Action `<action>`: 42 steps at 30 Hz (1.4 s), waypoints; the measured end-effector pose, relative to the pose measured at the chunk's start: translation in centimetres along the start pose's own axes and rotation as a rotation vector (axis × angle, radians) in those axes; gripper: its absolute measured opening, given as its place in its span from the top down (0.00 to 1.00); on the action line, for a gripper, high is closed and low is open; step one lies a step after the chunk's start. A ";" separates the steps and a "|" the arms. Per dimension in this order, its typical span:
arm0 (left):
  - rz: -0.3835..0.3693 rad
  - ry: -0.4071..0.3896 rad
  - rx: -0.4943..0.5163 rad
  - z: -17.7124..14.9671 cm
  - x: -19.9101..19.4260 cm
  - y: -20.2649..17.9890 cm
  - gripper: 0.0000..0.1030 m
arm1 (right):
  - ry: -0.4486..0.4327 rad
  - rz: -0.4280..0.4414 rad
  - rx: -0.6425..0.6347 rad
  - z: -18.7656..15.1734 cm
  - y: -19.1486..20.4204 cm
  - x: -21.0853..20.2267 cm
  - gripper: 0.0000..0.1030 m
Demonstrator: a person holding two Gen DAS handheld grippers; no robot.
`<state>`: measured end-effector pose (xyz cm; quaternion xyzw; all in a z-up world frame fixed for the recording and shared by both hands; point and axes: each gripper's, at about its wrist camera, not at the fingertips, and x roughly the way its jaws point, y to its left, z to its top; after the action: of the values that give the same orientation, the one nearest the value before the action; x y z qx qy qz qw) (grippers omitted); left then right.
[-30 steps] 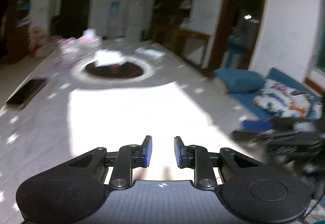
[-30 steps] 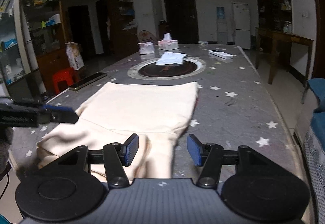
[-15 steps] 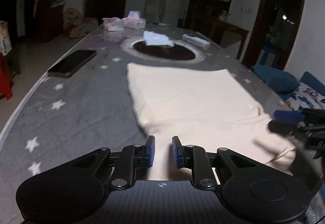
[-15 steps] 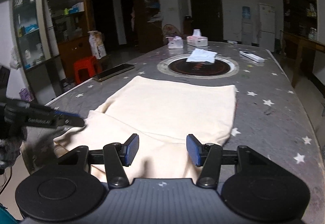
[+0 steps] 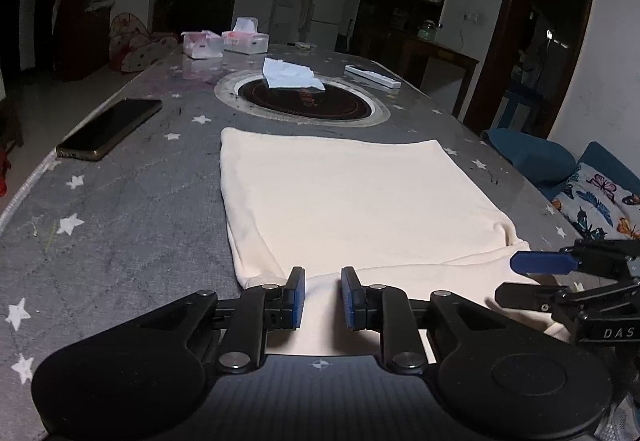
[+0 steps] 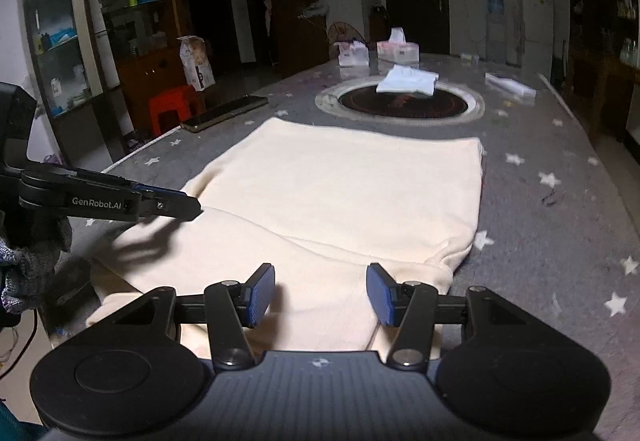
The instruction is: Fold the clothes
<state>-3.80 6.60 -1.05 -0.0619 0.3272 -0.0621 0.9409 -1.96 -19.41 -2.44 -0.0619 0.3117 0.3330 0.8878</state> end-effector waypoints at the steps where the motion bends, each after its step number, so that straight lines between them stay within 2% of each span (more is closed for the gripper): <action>1: -0.001 -0.005 0.016 0.0 -0.4 -0.2 0.78 | -0.006 -0.006 -0.013 0.0 0.2 -0.4 0.50; 9: -0.063 -0.009 0.115 -1.3 -2.7 -2.3 0.78 | -0.037 0.003 -0.075 -0.5 1.3 -2.7 0.53; 16: -0.073 0.037 0.162 -2.8 -2.7 -3.0 0.78 | 0.011 -0.019 -0.102 -1.4 1.4 -2.0 0.56; 21: -0.063 0.019 0.156 -2.6 -3.2 -2.6 0.78 | -0.004 -0.034 -0.065 -1.1 0.5 -2.8 0.56; 26: -0.050 0.001 0.143 -2.0 -2.8 -2.4 0.78 | 0.008 -0.053 0.002 -0.8 -1.0 -1.5 0.58; 29: -0.040 -0.001 0.142 -1.6 -2.2 -2.2 0.78 | 0.016 -0.046 0.046 -0.6 -1.6 -0.5 0.63; 34: -0.032 0.008 0.146 -1.4 -1.3 -1.8 0.78 | 0.012 -0.072 0.036 -0.5 -1.3 0.1 0.89; 36: -0.025 0.011 0.141 -1.4 -1.0 -1.5 0.78 | -0.013 -0.088 0.015 -0.1 -1.0 -0.4 0.92; 42: 0.000 0.001 0.103 -1.5 -0.9 -0.7 0.78 | -0.107 -0.134 -0.062 1.4 0.1 -2.0 0.93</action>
<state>-5.50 5.93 -1.57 -0.0132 0.3240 -0.0790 0.9427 -2.46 -19.97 -0.11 -0.0920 0.2483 0.2849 0.9212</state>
